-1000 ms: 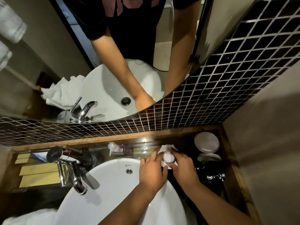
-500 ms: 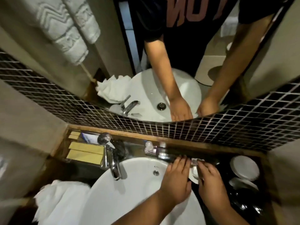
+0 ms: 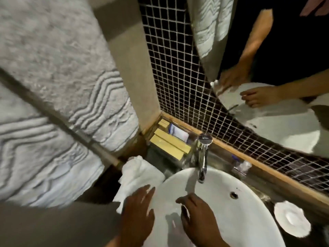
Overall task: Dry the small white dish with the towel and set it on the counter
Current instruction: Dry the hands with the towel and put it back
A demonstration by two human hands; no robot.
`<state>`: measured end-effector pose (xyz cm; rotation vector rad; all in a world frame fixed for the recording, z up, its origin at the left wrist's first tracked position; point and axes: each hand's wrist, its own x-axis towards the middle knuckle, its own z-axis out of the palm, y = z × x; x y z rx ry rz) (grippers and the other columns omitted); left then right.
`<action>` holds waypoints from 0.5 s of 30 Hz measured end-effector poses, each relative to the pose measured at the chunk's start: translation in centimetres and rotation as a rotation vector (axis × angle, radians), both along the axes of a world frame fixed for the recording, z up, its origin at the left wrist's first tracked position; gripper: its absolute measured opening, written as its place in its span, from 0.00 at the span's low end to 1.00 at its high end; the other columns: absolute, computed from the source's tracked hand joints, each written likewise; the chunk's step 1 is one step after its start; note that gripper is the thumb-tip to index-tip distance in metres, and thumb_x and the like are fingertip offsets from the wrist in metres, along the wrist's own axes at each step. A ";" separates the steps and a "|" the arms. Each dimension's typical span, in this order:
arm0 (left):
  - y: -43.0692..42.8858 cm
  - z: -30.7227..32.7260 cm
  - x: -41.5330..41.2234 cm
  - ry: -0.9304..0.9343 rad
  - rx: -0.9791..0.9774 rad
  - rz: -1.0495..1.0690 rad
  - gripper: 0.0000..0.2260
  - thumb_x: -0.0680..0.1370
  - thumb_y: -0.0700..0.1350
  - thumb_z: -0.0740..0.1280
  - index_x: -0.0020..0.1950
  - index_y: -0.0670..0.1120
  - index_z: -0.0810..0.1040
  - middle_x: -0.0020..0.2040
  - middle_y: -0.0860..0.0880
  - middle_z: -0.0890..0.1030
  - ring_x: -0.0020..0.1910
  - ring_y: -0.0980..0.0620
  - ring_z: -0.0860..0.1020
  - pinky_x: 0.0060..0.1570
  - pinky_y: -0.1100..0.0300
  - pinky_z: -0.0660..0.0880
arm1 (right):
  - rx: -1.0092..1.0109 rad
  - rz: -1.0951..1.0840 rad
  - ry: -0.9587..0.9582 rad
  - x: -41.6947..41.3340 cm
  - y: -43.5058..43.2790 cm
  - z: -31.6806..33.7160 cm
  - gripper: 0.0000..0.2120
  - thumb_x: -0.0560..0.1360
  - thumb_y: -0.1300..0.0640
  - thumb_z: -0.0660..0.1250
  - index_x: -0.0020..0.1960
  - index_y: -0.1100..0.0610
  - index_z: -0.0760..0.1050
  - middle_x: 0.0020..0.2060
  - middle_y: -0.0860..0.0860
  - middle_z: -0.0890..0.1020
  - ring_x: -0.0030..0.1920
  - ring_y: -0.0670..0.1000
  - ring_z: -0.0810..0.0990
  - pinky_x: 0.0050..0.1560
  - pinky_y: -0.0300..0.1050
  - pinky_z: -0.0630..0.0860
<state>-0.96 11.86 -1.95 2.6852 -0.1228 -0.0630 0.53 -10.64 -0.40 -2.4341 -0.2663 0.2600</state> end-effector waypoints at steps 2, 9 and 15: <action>4.1 -0.4 -0.2 0.142 0.067 0.222 0.32 0.73 0.59 0.59 0.77 0.57 0.60 0.76 0.48 0.66 0.72 0.46 0.66 0.70 0.45 0.63 | 0.013 0.036 0.030 2.1 5.4 0.2 0.18 0.77 0.55 0.65 0.66 0.44 0.73 0.61 0.47 0.78 0.58 0.51 0.79 0.57 0.46 0.77; 8.5 -2.1 1.6 0.383 -0.134 0.538 0.44 0.74 0.58 0.72 0.80 0.49 0.49 0.77 0.43 0.64 0.73 0.42 0.66 0.68 0.48 0.66 | -0.062 0.043 0.153 10.1 16.4 -0.8 0.56 0.71 0.57 0.76 0.80 0.45 0.36 0.81 0.53 0.48 0.80 0.58 0.47 0.78 0.57 0.53; 8.1 -1.9 3.6 0.404 -0.458 0.451 0.37 0.55 0.79 0.69 0.60 0.68 0.62 0.56 0.68 0.68 0.53 0.72 0.72 0.51 0.77 0.67 | -0.207 0.090 0.176 10.3 15.7 -3.7 0.29 0.77 0.49 0.67 0.75 0.39 0.61 0.68 0.53 0.72 0.67 0.57 0.68 0.67 0.53 0.69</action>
